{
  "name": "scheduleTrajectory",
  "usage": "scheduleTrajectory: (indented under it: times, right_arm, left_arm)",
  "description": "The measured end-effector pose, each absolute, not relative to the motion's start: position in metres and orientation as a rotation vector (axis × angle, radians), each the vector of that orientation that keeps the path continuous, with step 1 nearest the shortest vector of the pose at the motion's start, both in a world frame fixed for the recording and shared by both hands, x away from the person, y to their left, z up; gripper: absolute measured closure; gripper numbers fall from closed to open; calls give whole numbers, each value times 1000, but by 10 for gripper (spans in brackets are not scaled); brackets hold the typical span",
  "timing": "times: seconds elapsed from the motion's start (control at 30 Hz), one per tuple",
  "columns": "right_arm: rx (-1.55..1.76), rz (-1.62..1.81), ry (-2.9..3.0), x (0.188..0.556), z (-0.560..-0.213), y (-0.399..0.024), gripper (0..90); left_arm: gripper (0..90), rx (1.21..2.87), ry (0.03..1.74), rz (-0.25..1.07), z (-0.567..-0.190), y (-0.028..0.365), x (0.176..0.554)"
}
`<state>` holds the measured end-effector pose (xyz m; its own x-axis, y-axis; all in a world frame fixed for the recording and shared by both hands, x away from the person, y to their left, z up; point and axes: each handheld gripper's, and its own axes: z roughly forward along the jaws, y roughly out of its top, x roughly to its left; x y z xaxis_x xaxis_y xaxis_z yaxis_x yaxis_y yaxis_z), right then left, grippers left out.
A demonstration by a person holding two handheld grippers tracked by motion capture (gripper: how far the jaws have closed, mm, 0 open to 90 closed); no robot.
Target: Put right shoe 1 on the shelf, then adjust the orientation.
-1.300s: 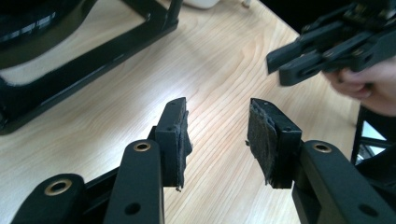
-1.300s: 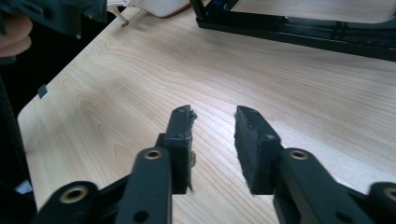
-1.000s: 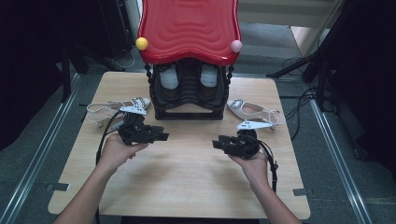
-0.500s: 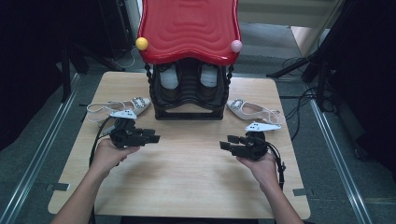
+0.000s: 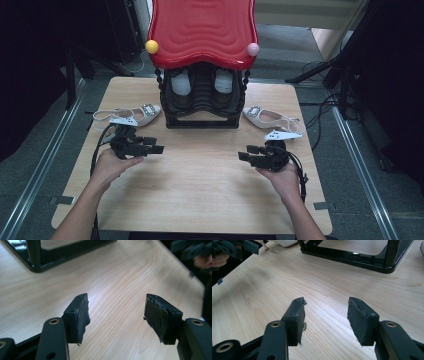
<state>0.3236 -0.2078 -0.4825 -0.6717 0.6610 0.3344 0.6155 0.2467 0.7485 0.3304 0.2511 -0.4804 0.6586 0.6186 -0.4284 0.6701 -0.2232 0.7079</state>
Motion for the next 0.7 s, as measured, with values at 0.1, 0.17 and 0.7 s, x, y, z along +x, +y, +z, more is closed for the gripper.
scheduleTrajectory:
  times: [0.1, 0.17, 0.7]
  right_arm:
    - [1260, 1424, 2450, 324, -484, -208, 490]
    - [1262, 1417, 2454, 324, -484, -208, 490]
    - [1261, 1399, 2466, 329, -486, -210, 479]
  left_arm:
    - [322, 1937, 1033, -34, -478, 255, 329]
    - [330, 1935, 1038, -40, -479, 258, 329]
    - [450, 1940, 1090, -1, -481, 287, 326]
